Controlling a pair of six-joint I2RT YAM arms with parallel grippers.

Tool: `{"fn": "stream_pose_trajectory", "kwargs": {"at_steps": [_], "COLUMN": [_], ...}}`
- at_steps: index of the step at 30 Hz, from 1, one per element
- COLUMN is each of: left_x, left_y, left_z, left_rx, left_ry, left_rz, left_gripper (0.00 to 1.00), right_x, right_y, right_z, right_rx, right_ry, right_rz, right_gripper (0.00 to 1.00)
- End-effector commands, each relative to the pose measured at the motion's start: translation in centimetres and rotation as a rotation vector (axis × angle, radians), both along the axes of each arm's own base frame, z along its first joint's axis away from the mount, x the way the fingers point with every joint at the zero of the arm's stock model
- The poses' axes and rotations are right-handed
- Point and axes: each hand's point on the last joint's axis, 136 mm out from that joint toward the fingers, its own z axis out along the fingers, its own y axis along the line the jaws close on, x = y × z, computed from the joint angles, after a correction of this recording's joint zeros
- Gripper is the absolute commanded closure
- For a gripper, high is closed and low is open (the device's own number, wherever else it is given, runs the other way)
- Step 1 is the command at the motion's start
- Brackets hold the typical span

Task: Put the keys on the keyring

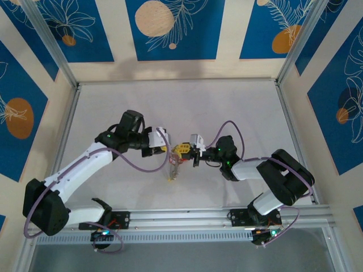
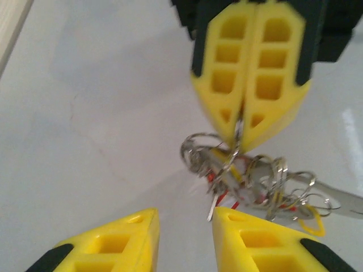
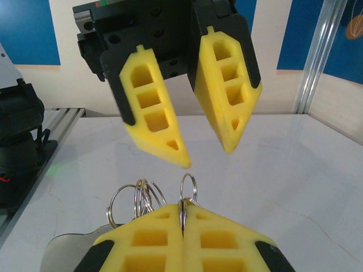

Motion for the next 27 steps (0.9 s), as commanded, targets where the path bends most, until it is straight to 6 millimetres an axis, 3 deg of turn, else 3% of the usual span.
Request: {"fn": "stream_pose_trajectory", "kwargs": {"at_steps": [1,10,16,23,27], "left_x": [-1.1,-1.5,-0.8,-0.4,-0.3], "left_y": [-1.5,-2.1,-1.5,-0.6,-0.2], "left_z": [1.3,0.5,-0.4,-0.7,-0.6], "left_rx": [-0.073,-0.052,0.004,0.055,0.062], "left_ry": [0.010,0.051,0.028,-0.035,-0.066], "left_rz": [-0.129,-0.207,-0.185,-0.155,-0.137], "left_gripper": [0.70,0.72,1.00,1.00,1.00], "right_x": [0.2,0.2,0.2,0.3,0.4], "right_y": [0.4,0.5,0.5,0.4,0.3], "right_z": [1.1,1.2,1.3,0.8,0.4], "right_rx": [0.017,0.017,0.018,0.008,-0.004], "right_ry": [-0.045,-0.044,-0.047,-0.028,-0.021], "right_rz": [0.021,0.025,0.024,0.015,0.008], "right_gripper": [1.00,1.00,1.00,1.00,0.92]}}
